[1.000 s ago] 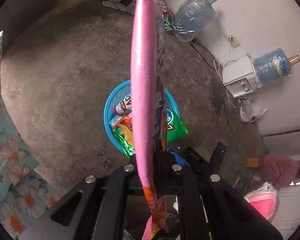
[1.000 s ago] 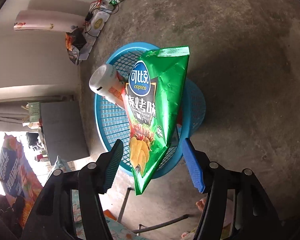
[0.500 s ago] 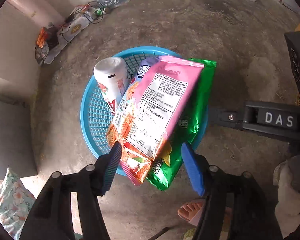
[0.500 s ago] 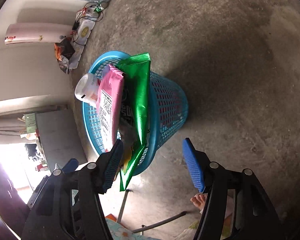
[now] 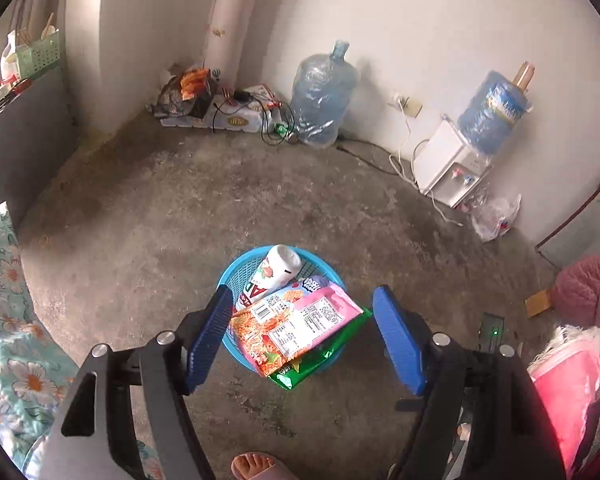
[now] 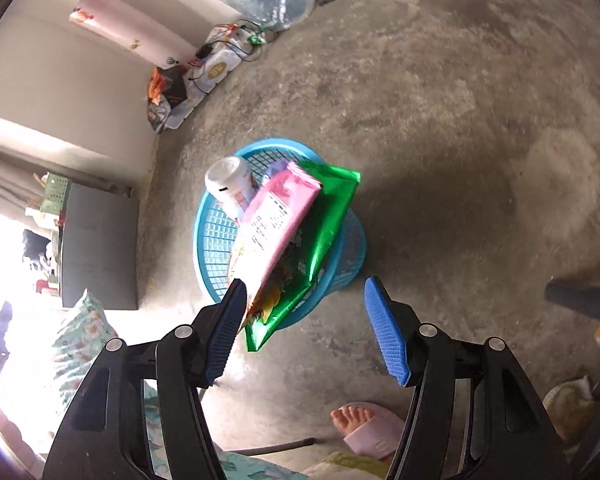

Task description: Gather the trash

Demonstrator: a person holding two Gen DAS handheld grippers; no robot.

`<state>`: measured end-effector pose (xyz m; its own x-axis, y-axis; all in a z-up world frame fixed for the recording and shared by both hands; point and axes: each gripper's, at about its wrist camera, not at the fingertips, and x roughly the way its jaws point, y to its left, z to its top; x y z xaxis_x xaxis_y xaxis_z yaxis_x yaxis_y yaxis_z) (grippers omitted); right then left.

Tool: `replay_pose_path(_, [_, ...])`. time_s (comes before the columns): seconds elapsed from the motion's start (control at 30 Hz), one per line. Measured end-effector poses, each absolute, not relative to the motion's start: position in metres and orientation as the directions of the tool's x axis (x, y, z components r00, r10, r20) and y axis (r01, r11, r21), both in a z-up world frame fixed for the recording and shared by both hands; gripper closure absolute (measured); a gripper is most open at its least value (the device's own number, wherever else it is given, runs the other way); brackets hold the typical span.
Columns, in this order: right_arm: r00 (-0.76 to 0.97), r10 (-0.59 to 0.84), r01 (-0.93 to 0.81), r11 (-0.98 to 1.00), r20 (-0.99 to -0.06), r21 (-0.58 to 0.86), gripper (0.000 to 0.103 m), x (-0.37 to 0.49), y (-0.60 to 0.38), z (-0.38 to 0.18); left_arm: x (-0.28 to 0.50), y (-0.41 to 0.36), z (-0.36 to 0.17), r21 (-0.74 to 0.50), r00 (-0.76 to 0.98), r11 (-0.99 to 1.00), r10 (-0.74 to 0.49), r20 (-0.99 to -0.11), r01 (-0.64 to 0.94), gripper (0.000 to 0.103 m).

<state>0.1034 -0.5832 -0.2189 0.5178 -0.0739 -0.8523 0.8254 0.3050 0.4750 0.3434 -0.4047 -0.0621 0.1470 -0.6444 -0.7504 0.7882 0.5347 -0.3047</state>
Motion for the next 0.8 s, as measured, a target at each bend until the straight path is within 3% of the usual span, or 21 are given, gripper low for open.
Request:
replay_pose_path(0.2, [0.623,-0.231,0.689,0.615,-0.748,0.383,0.039,0.112,-0.528,-0.108,0.304,-0.278,0.017,-0.287,0.367,0.663,-0.664,-0.651,0.691,0.016])
replay_pose_path(0.3, [0.704,-0.260,0.584,0.742,-0.661,0.330,0.026,0.113,-0.490,-0.058,0.270,-0.227,0.038,-0.261,0.453,0.718,-0.635,-0.626,0.646,0.006])
replay_pose_path(0.47, [0.806,-0.259,0.444,0.859,-0.532,0.254,0.009,0.103,-0.432,-0.002,0.221,-0.151,0.048,-0.292,0.526,0.811,-0.560,-0.640,0.507,0.006])
replay_pose_path(0.6, [0.836,-0.270,0.383,0.911,-0.478,0.154,0.008,0.092,-0.392,0.023,0.193,-0.106,0.047,-0.270,0.609,0.908,-0.415,-0.676,0.319,0.006])
replay_pose_path(0.8, [0.875,-0.272,0.313,0.949,-0.401,0.041,0.008,0.068,-0.346,0.049,0.154,-0.074,0.045,-0.177,0.687,0.961,-0.276,-0.673,0.212,0.006])
